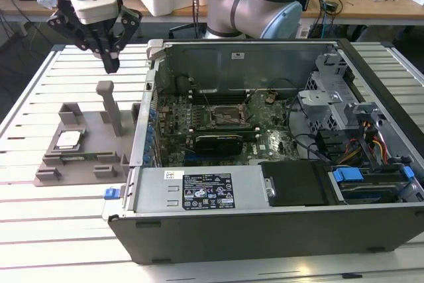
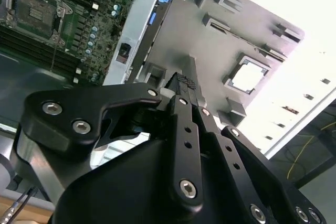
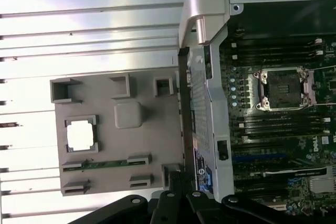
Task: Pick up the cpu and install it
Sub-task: 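Reach for the cpu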
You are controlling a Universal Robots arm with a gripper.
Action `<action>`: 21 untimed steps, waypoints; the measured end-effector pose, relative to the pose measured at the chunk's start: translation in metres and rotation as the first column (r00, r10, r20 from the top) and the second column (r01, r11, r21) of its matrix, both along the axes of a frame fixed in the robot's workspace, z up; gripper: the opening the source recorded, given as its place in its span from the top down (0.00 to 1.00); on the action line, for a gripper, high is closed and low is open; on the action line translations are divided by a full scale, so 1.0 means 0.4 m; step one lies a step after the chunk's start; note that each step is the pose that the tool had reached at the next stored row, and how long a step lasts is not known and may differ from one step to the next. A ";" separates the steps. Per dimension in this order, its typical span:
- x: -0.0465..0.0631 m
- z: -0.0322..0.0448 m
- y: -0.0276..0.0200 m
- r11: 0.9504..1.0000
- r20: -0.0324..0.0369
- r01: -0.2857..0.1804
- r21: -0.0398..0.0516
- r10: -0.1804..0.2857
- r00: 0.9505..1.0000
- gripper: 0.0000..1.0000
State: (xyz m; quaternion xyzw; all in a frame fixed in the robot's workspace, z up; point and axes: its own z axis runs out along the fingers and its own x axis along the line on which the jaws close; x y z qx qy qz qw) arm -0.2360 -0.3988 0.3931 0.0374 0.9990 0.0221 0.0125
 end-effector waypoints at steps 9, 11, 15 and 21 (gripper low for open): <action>-0.039 0.000 0.000 1.000 0.000 0.000 0.000 0.000 1.000 0.89; -0.046 0.000 0.000 1.000 0.000 0.000 0.000 0.000 1.000 0.89; -0.057 0.000 0.000 1.000 0.000 0.000 0.000 0.000 1.000 0.89; -0.070 0.000 0.000 1.000 0.000 0.000 0.000 0.000 1.000 0.89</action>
